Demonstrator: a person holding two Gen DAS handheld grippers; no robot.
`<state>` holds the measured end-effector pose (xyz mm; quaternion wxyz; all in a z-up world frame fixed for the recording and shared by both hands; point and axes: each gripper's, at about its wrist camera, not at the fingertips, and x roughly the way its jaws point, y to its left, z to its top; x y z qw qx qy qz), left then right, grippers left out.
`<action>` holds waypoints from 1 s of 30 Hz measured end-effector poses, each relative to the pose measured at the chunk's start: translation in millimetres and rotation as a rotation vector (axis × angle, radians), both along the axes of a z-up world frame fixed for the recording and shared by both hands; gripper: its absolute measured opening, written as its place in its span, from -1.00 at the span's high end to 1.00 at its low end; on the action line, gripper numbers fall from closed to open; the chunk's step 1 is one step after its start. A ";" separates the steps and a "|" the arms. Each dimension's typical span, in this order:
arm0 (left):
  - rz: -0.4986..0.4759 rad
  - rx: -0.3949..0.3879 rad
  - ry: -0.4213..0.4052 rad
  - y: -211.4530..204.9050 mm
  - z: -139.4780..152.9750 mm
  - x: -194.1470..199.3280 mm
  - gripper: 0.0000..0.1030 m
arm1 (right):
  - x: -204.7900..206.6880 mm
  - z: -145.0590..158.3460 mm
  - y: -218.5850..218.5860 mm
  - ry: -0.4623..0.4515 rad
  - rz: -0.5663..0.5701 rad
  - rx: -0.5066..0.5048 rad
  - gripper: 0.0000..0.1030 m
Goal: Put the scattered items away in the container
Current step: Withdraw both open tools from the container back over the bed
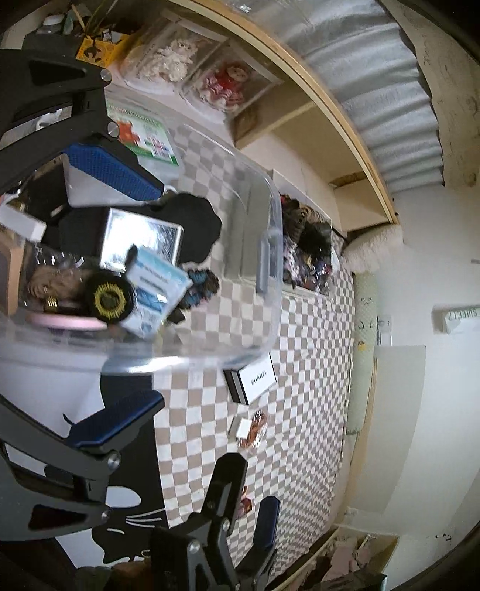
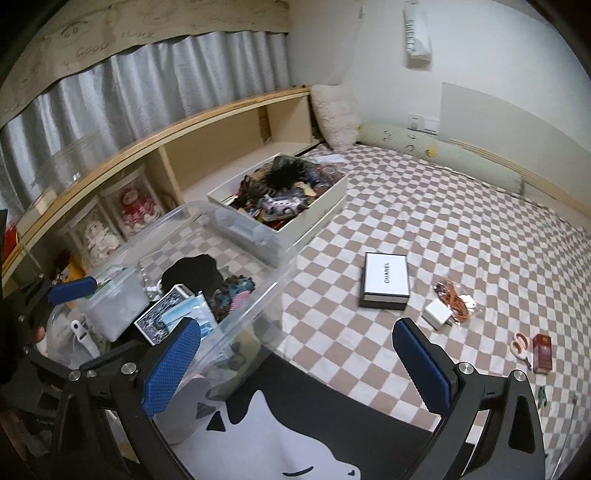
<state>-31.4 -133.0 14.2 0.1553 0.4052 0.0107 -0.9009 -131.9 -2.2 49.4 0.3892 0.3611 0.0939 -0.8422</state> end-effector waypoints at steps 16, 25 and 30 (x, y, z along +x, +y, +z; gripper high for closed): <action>-0.118 0.069 0.105 57.6 26.7 -22.5 -0.99 | -11.7 7.0 62.6 0.042 -0.132 -0.018 -1.00; -0.155 0.110 0.117 79.9 31.8 -36.5 -0.99 | -14.4 7.3 98.5 0.068 -0.203 -0.026 -1.00; -0.165 0.141 0.116 83.9 28.6 -46.4 -0.99 | -15.7 5.5 121.4 0.072 -0.227 -0.046 -1.00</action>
